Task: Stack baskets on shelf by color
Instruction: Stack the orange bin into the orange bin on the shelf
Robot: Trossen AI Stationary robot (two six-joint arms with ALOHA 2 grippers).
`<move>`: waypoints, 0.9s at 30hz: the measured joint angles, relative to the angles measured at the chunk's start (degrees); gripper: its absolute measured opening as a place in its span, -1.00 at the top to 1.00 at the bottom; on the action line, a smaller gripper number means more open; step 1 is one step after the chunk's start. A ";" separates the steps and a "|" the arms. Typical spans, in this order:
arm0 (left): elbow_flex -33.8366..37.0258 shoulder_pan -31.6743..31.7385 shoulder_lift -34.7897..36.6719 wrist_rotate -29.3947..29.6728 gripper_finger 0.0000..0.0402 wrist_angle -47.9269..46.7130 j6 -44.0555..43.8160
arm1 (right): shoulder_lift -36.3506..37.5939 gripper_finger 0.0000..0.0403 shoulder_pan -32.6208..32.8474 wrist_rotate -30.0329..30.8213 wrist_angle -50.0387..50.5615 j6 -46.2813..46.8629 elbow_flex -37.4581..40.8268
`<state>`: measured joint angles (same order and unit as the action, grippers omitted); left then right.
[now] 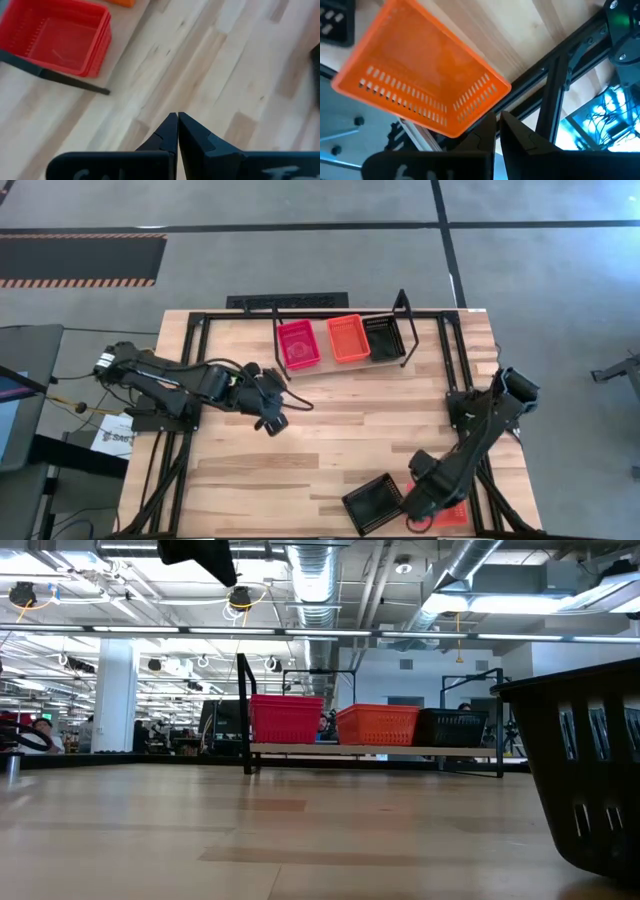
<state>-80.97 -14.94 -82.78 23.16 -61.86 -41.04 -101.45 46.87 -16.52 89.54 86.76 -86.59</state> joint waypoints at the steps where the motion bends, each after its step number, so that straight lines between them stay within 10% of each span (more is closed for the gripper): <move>1: 0.00 0.02 0.10 -0.21 1.00 0.86 -0.71 | 0.00 0.78 0.71 0.01 0.02 0.12 0.00; 27: 0.00 0.07 0.15 1.03 1.00 6.12 -2.69 | -0.02 0.15 9.23 11.03 -16.51 9.93 8.90</move>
<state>-80.97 -14.87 -82.63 24.18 -55.75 -43.72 -101.47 56.09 -5.49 73.03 96.69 -77.69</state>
